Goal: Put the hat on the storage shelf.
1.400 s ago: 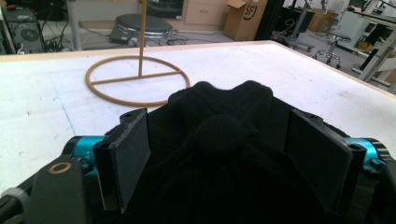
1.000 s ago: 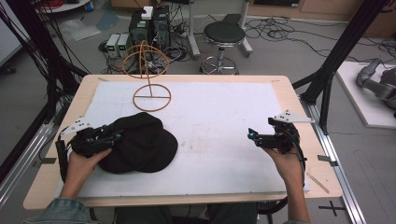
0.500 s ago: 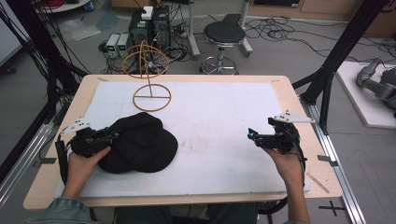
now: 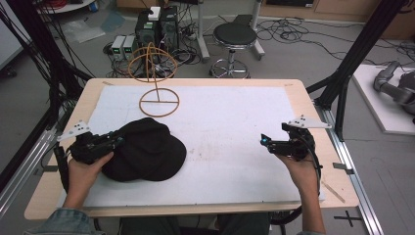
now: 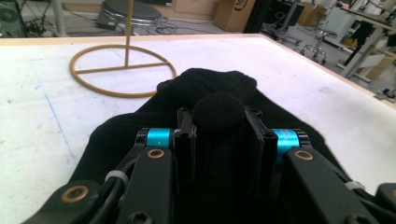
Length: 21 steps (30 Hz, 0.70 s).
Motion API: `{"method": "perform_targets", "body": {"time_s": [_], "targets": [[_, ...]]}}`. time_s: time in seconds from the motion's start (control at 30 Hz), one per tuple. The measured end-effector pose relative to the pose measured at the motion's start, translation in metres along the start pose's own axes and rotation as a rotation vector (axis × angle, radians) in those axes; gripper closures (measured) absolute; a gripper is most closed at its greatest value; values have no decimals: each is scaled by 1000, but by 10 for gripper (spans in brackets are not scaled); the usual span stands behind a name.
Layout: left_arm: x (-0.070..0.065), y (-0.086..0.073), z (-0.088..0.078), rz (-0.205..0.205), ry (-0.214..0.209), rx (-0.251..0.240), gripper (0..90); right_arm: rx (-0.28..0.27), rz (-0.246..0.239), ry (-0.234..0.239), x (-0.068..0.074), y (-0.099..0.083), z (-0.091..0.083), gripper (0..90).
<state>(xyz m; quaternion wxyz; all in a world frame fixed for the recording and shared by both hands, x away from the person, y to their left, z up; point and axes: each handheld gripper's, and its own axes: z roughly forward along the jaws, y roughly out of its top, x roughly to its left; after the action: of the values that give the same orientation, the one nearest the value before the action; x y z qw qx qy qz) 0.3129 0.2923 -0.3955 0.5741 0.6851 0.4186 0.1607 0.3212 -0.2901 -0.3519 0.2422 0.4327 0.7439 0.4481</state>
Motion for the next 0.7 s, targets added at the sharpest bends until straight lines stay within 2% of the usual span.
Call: {"method": "perform_targets", "body": {"time_s": [0.07,0.17,0.47,0.6,0.7], "targets": [[-2,3,-2,-16,-12,-8,691,-3,2,2,-1,-1,0,112],[-5,8,-6,-15,-21,-25,691,-1,12,7,-2,-1,0,112],[-10,18,-10,27,-39,-31,691,-20,20,3,-5,1,-7,112],[-13,24,-12,49,-55,-43,691,-40,38,-3,-8,2,-14,112],[-15,38,-15,59,-65,-54,691,-48,37,-4,-9,2,-15,112]]}}
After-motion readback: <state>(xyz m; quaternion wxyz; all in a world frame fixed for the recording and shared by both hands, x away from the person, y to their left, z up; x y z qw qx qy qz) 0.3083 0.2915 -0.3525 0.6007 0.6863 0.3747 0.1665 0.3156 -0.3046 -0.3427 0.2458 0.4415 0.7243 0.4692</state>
